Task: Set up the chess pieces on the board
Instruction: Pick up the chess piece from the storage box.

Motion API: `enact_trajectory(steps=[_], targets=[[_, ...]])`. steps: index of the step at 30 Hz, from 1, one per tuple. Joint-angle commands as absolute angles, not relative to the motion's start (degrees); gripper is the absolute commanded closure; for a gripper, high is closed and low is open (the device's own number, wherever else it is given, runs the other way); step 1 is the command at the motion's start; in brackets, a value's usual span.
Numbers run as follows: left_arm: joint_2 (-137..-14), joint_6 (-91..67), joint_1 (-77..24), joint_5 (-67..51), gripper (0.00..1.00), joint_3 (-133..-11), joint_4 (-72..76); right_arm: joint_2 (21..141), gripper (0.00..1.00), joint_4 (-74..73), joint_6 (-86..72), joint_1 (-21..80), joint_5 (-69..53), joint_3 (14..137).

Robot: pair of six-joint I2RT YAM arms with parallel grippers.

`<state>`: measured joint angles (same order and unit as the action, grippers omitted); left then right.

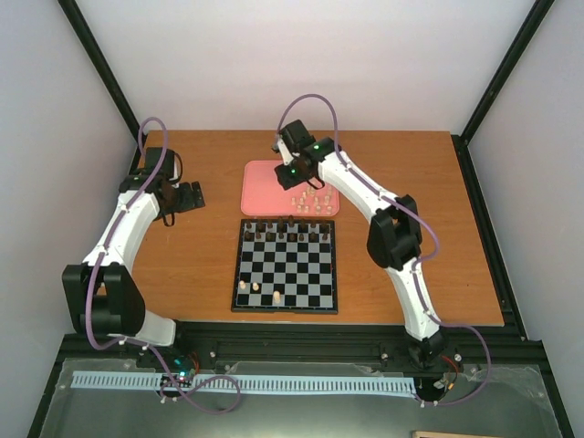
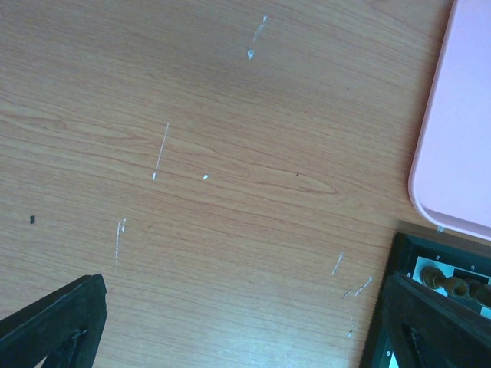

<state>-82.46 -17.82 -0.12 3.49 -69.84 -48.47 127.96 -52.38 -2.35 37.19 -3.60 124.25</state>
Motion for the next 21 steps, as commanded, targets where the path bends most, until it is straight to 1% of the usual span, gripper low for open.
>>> enact_trajectory(steps=[1, 5, 11, 15, 21], targets=[[-83.94, -18.10, -0.48, 2.37, 0.00, -70.83, -48.20, 134.48, 0.56, -52.79, -3.15, 33.93, -4.10, 129.39], [-84.74, -18.10, -0.48, 2.42, 0.00, -70.55, -47.94, 137.26, 0.59, -52.69, -2.39, 33.22, -5.04, 130.36], [-86.91, -18.14, -0.53, 2.23, 0.00, -70.72, -47.60, 138.28, 0.59, -52.55, -1.91, 33.19, -8.65, 129.29], [-87.78, -18.19, -0.53, 2.48, 0.00, -71.63, -47.92, 139.57, 0.59, -53.02, -1.03, 33.21, -8.87, 128.98], [-87.67, -18.19, -0.52, 3.08, 0.00, -72.33, -48.63, 140.98, 0.62, -53.66, -0.88, 33.22, -7.57, 127.68]])
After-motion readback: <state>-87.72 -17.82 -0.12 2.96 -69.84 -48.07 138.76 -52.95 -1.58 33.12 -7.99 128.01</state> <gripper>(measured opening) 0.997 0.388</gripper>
